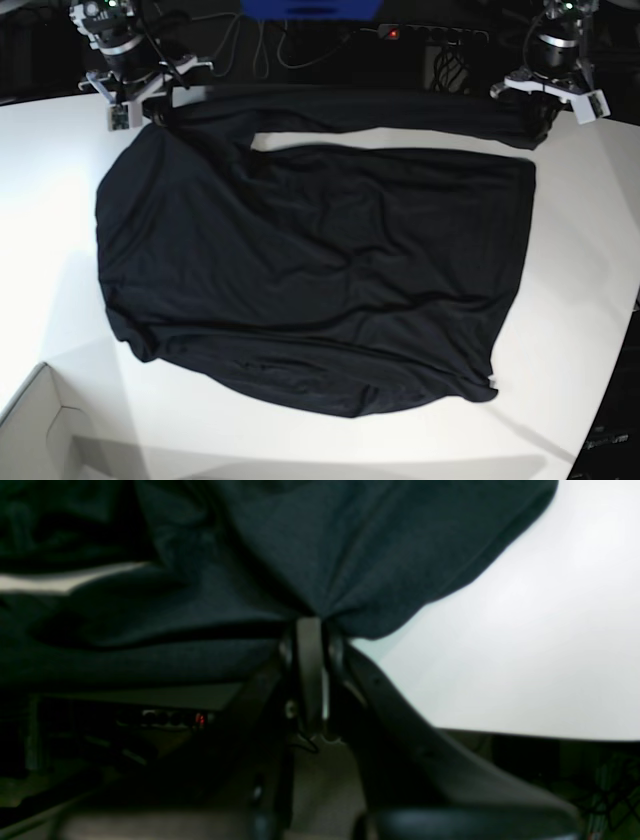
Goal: Layout the t-shirt on the table in an organized manner, then fold the t-shirt properly
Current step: 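Hold the collar edge with both grippers and pull it taut apart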
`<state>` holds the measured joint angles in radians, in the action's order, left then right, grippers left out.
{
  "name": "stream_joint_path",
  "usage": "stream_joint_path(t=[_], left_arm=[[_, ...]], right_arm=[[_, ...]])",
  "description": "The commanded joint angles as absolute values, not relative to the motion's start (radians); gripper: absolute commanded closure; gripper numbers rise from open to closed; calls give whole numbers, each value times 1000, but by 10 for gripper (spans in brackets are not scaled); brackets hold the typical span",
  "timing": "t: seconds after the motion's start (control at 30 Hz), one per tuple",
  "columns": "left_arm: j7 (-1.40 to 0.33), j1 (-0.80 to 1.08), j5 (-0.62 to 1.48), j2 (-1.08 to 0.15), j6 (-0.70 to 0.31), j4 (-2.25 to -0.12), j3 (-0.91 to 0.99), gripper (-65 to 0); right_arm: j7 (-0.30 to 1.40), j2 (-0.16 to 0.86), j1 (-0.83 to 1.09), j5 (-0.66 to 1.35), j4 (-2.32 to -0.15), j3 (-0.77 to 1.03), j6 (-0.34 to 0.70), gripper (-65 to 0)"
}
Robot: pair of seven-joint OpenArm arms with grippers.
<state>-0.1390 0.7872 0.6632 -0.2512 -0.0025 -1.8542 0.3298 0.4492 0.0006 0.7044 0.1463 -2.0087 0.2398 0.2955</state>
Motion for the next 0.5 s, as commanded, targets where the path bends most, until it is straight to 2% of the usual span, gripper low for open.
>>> stream_joint_path(t=[0.0,0.47], left_arm=[[-114,800,667,-259,-5,-1870,338,-1],[-114,848,668,-257,-5,-1868,337,-1]], right_arm=[[409,5,719,154,-2026,243,300,0],[295,28,825,154,-2026,243,300,0]])
